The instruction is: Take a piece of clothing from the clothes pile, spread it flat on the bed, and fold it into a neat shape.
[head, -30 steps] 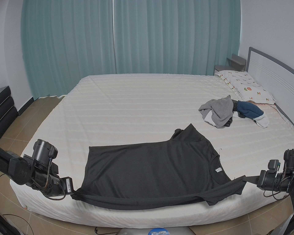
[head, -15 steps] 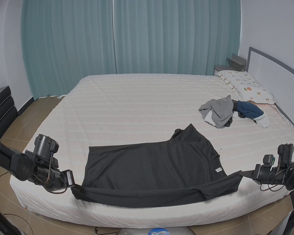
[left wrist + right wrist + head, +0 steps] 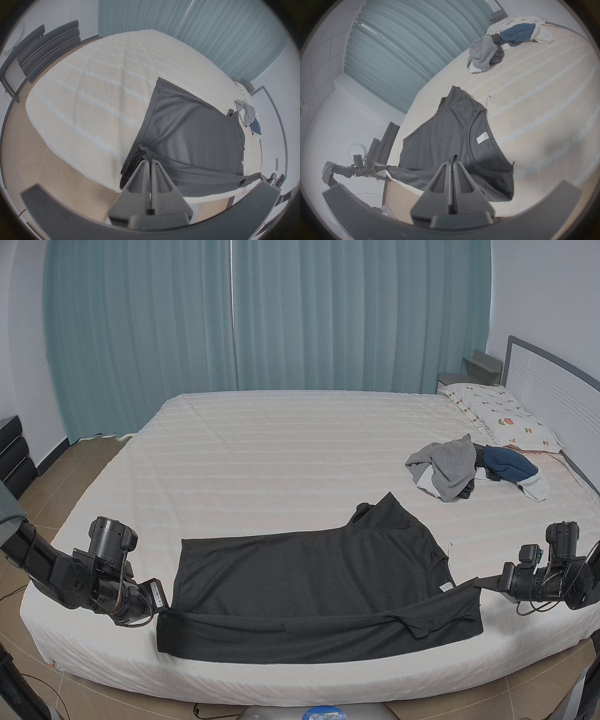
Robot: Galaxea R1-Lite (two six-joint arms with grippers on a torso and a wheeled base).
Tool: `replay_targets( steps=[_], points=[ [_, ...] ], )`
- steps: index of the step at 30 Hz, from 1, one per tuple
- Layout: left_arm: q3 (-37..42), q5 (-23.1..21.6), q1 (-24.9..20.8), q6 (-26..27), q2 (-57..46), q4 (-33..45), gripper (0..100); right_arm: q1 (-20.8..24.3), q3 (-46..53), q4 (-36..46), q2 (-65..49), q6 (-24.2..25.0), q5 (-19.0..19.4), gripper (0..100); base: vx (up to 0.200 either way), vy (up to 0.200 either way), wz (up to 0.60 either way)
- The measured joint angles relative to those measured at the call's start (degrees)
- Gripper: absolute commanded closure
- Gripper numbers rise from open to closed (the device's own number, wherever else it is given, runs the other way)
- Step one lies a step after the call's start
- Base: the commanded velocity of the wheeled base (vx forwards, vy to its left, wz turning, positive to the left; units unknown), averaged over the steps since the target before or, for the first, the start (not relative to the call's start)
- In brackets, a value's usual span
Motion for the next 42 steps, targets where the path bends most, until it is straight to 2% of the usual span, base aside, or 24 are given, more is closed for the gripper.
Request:
replay_targets(
  steps=[11,23,28,36,37,38,42],
  points=[
    [-1.0,2.7,0.7,-3.4,4.8,-4.5,100,0.6,-4.9,-0.6,6.7,0.1,0.0,100,0.0,0.0,0.0],
    [-2.1,2.6,1.0,-4.0,7.2,-6.1,100,0.7,-8.3,-0.1,9.6,0.3,-0.3,100,0.0,0.0,0.0],
    [-2.4,2.7,1.0,-5.5,9.5,-11.7,100,1.1,-10.0,-0.4,11.8,0.7,-0.6,100,0.0,0.0,0.0],
    [-3.5,2.7,1.2,-6.0,13.0,-13.2,100,2.1,-12.8,-0.7,15.6,1.0,-0.9,100,0.0,0.0,0.0],
    [-3.6,2.7,1.2,-6.0,13.3,-13.2,100,2.2,-13.1,-0.7,16.0,1.0,-0.9,0,0.0,0.0,0.0],
    [-3.8,2.7,1.2,-6.0,13.7,-13.2,0,2.2,-13.5,-0.7,16.5,1.0,-0.9,0,0.0,0.0,0.0],
    [-4.3,2.7,1.3,-6.4,14.7,-13.2,0,2.4,-14.5,-0.7,17.8,1.1,-0.9,0,0.0,0.0,0.0]
  ],
)
